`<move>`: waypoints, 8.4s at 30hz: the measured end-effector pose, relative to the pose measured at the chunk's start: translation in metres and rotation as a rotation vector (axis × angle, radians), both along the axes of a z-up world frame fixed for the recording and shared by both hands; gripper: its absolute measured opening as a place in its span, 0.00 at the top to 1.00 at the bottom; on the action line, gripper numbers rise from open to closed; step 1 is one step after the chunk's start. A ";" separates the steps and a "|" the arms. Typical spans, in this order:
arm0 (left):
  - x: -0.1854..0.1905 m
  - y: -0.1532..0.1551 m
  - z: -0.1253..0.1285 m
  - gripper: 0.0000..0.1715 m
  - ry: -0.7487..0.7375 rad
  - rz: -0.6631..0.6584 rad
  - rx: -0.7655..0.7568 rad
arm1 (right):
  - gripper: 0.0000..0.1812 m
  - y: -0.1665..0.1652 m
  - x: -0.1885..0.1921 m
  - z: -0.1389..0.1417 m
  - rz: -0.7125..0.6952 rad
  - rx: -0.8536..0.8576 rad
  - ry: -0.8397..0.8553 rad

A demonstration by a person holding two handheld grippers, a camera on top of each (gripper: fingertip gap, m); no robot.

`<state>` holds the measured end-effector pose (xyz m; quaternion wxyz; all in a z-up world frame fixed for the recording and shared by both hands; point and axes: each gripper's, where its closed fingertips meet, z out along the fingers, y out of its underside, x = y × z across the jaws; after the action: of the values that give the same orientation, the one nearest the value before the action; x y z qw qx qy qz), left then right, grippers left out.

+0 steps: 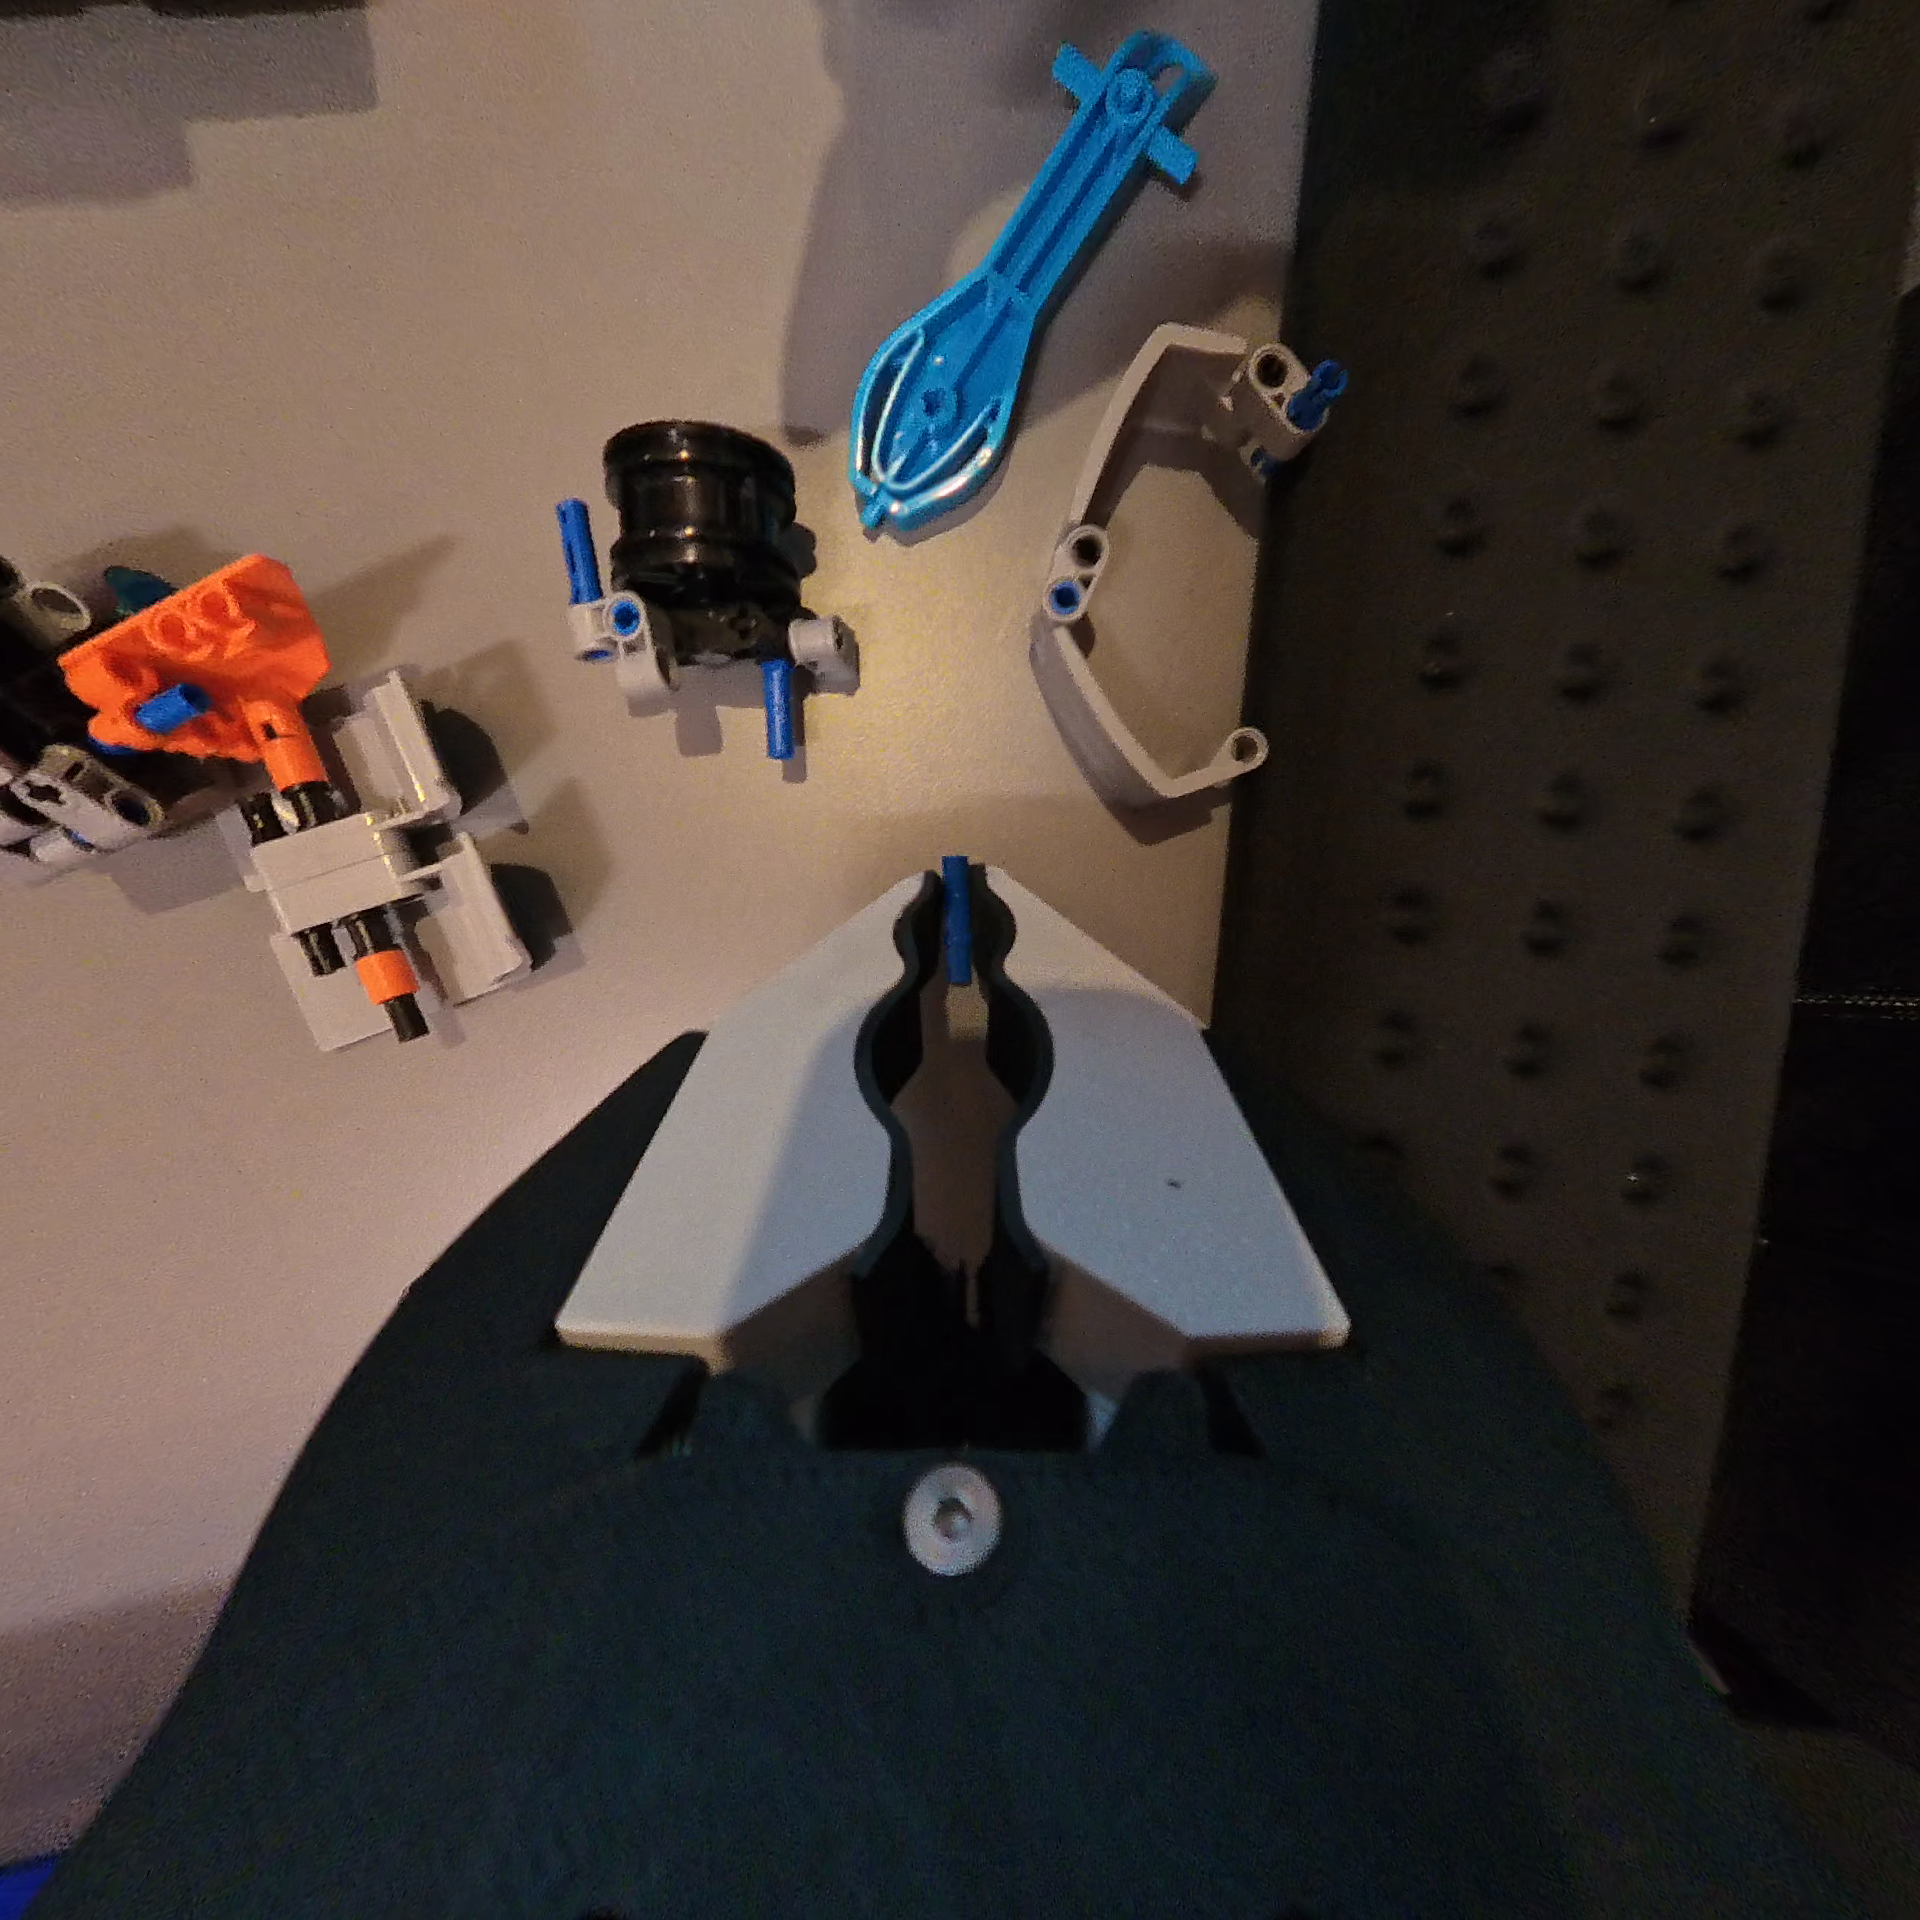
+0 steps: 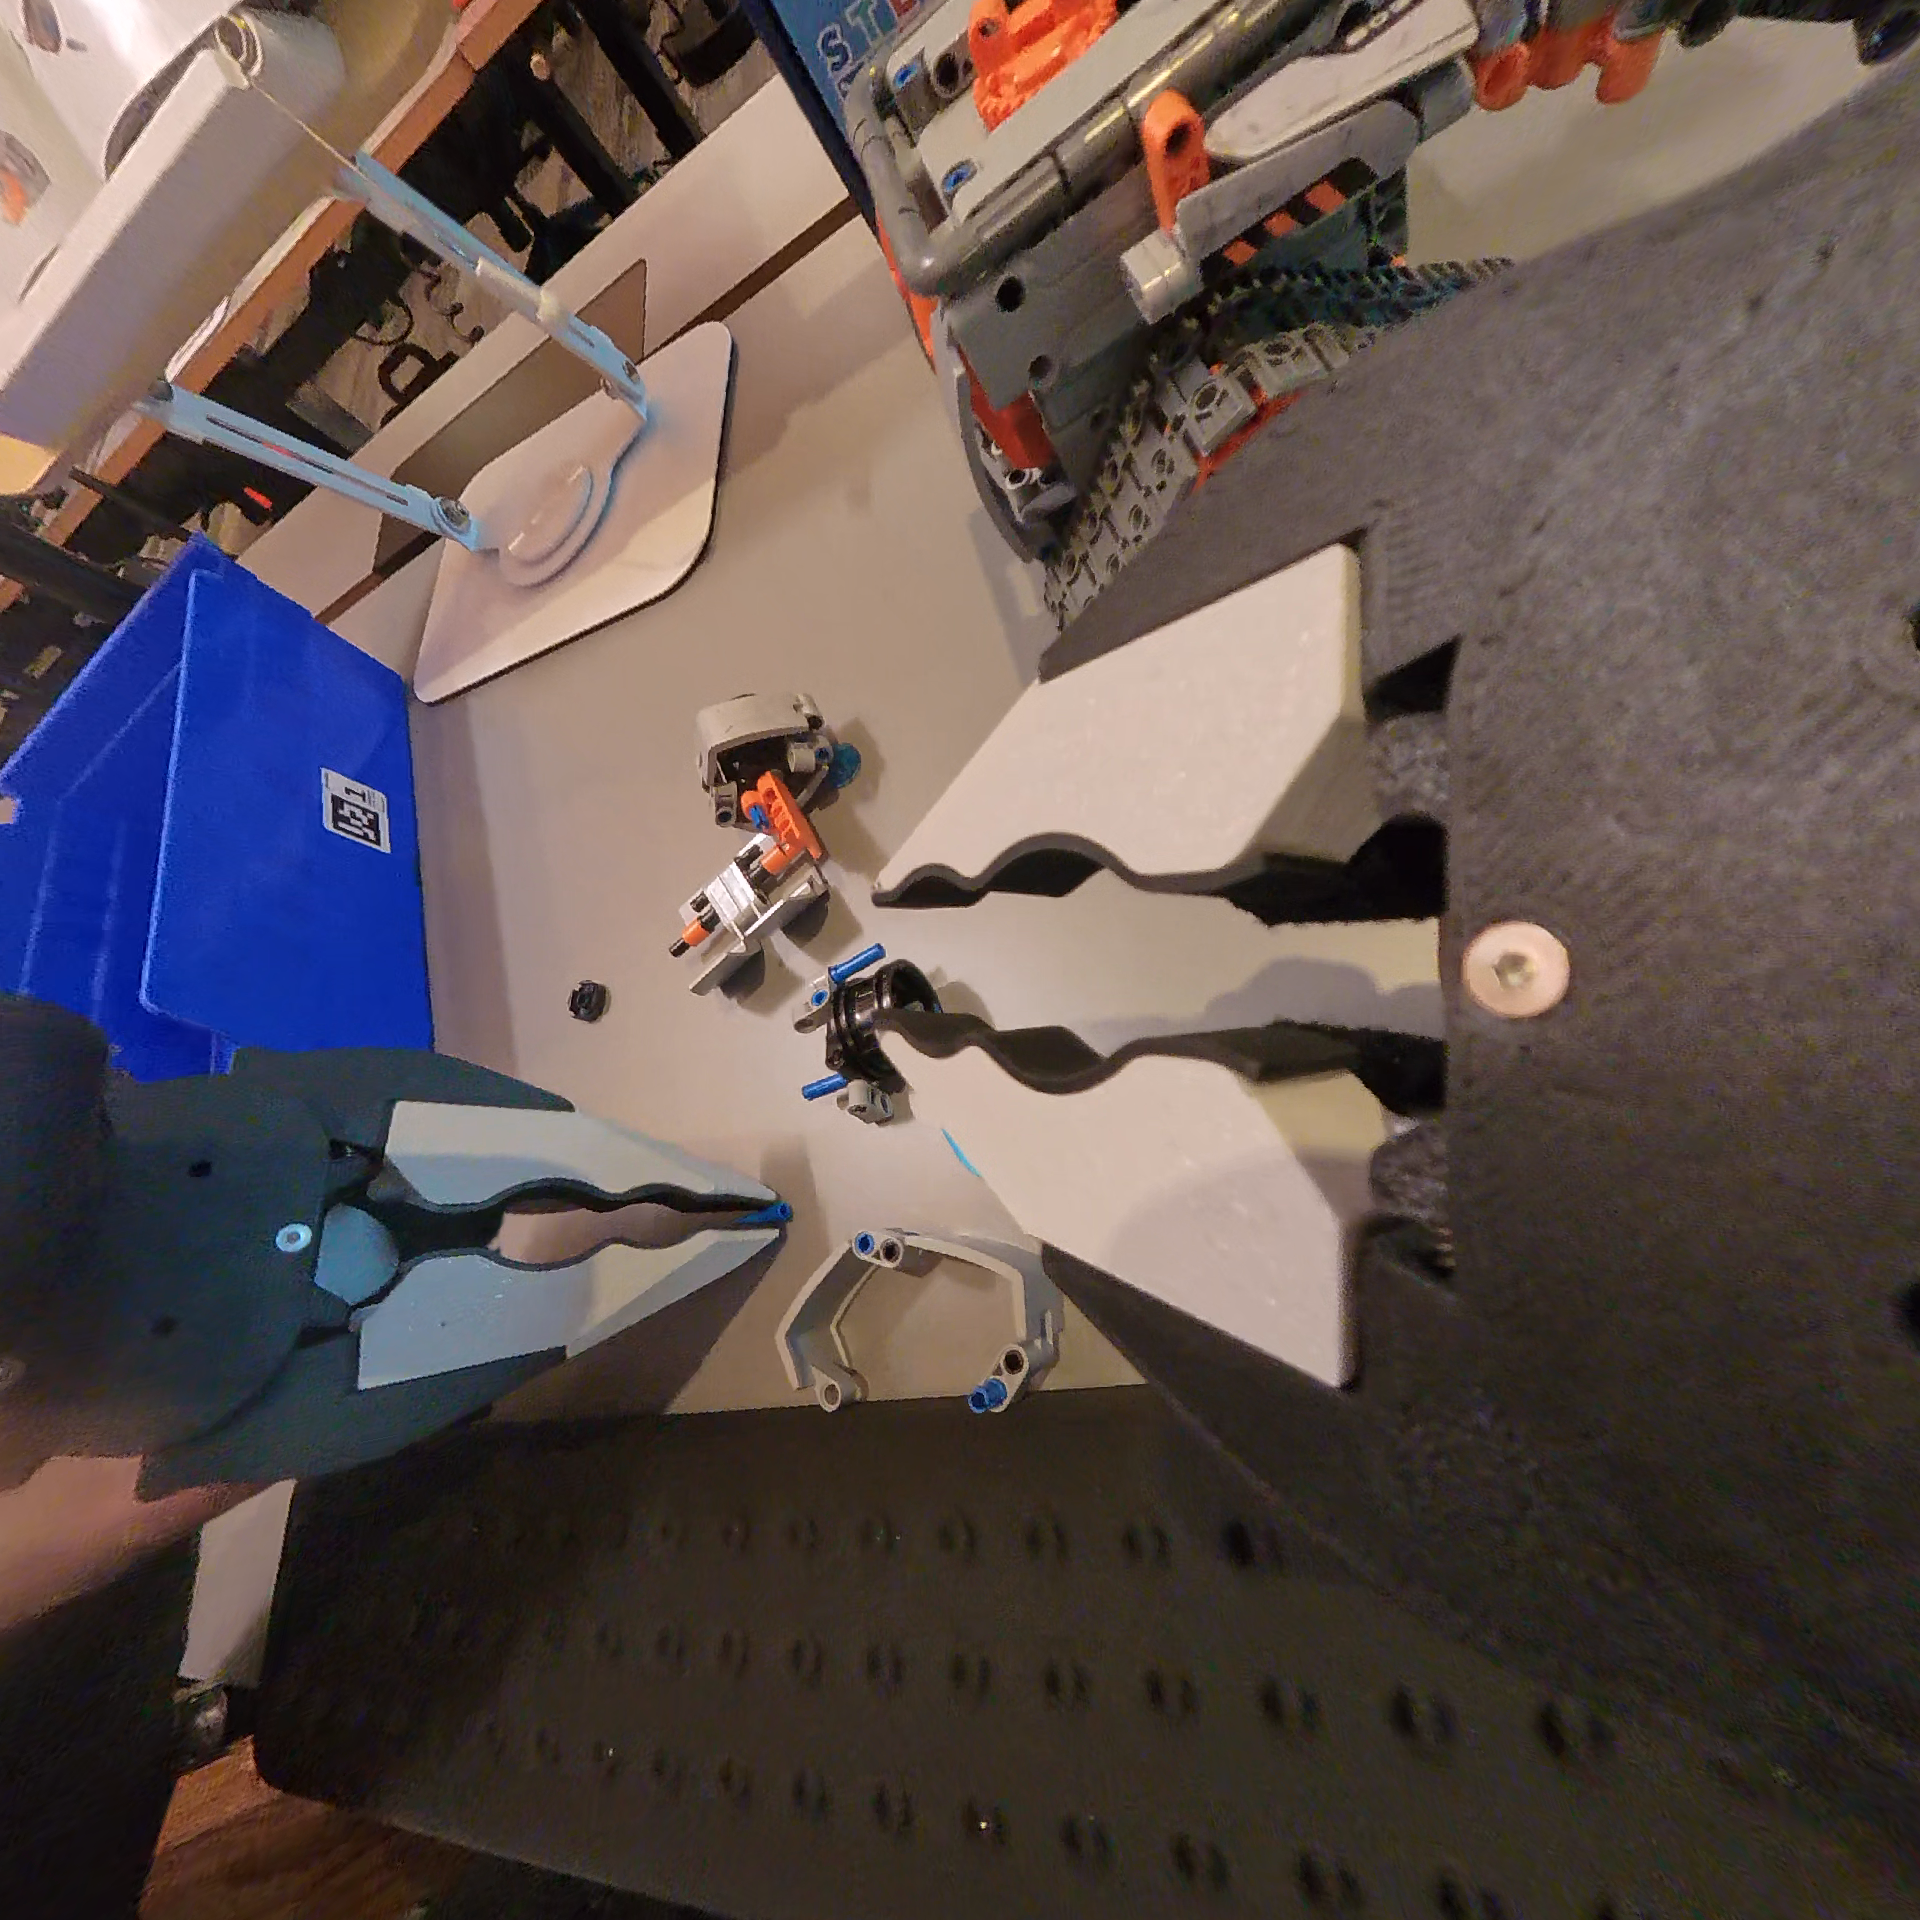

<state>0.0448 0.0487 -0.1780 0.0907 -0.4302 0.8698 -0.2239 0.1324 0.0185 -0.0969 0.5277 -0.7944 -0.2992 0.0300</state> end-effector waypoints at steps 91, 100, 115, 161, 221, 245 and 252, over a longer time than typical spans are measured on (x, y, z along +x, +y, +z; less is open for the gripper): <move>0.047 -0.007 0.012 0.79 -0.565 -0.175 0.374 | 0.99 0.002 -0.040 -0.063 0.152 -0.265 -0.094; 0.054 -0.009 0.012 0.81 -0.594 -0.176 0.371 | 0.99 0.004 -0.043 -0.071 0.170 -0.303 -0.117; 0.053 -0.009 0.012 0.81 -0.616 -0.205 0.362 | 1.00 0.004 -0.046 -0.074 0.238 -0.299 -0.152; 0.069 -0.002 0.033 0.80 -0.663 -0.059 0.178 | 0.99 0.010 -0.032 -0.047 0.180 -0.326 0.063; 0.068 0.007 0.046 0.93 -0.642 -0.031 0.044 | 0.83 0.027 -0.014 -0.042 -0.020 -0.263 -0.272; 0.066 0.015 0.004 0.97 -0.375 0.061 -0.005 | 0.79 0.014 -0.013 -0.061 0.051 -0.405 -0.087; 0.061 0.013 0.002 0.91 -0.353 0.038 0.011 | 0.80 0.013 -0.001 -0.058 0.014 -0.388 -0.088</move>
<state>0.1056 0.0620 -0.1765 0.2484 -0.3999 0.8335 -0.2892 0.1310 0.0319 -0.1549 0.3509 -0.8797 -0.3160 0.0561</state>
